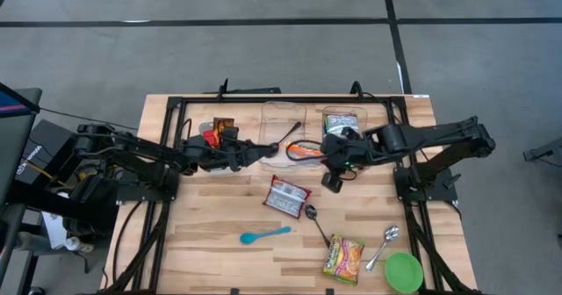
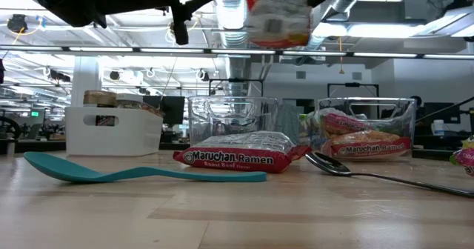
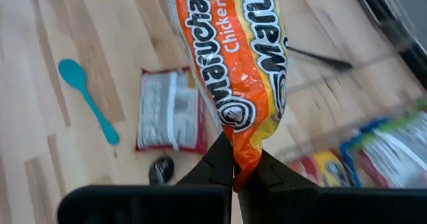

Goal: Pick & Place Food Item
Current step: Put the orange noodle pack into the right transparent bin

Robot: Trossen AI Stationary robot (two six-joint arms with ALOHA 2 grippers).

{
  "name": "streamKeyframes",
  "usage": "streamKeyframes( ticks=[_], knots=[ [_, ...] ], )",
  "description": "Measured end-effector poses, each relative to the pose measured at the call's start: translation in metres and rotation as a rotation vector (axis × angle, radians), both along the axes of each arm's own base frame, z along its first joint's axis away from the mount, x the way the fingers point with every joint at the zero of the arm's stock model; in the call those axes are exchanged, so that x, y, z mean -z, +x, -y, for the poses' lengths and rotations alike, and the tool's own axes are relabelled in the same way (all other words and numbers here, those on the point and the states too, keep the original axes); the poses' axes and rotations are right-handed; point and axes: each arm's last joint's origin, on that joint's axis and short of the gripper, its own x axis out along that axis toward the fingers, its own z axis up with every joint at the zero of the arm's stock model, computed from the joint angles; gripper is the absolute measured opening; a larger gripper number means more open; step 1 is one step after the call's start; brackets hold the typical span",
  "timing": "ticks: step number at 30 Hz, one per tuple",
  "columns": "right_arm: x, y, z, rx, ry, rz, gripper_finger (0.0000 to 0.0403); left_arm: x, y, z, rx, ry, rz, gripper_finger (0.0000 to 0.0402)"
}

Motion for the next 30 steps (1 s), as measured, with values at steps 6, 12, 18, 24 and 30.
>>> streamKeyframes(
  ticks=[6,12,18,24,30],
  knots=[
    [-0.015,-0.019,0.01,0.065,0.003,-0.129,0.0,0.0,0.0,-0.001,-0.009,0.023,-0.002,0.0166],
    [-0.026,-0.041,0.03,0.137,0.048,-0.206,0.0,0.0,0.0,-0.001,-0.009,0.023,-0.002,0.0164],
    [-0.037,-0.066,0.053,0.212,0.111,-0.21,0.0,0.0,0.0,-0.001,-0.009,0.024,-0.002,0.0163],
    [-0.035,-0.083,0.071,0.198,0.21,-0.227,0.0,0.0,0.0,-0.001,-0.009,0.024,-0.002,0.0163],
    [-0.013,-0.087,0.091,0.175,0.317,-0.305,0.0,0.0,0.0,-0.001,-0.009,0.024,-0.002,0.0163]
  ],
)
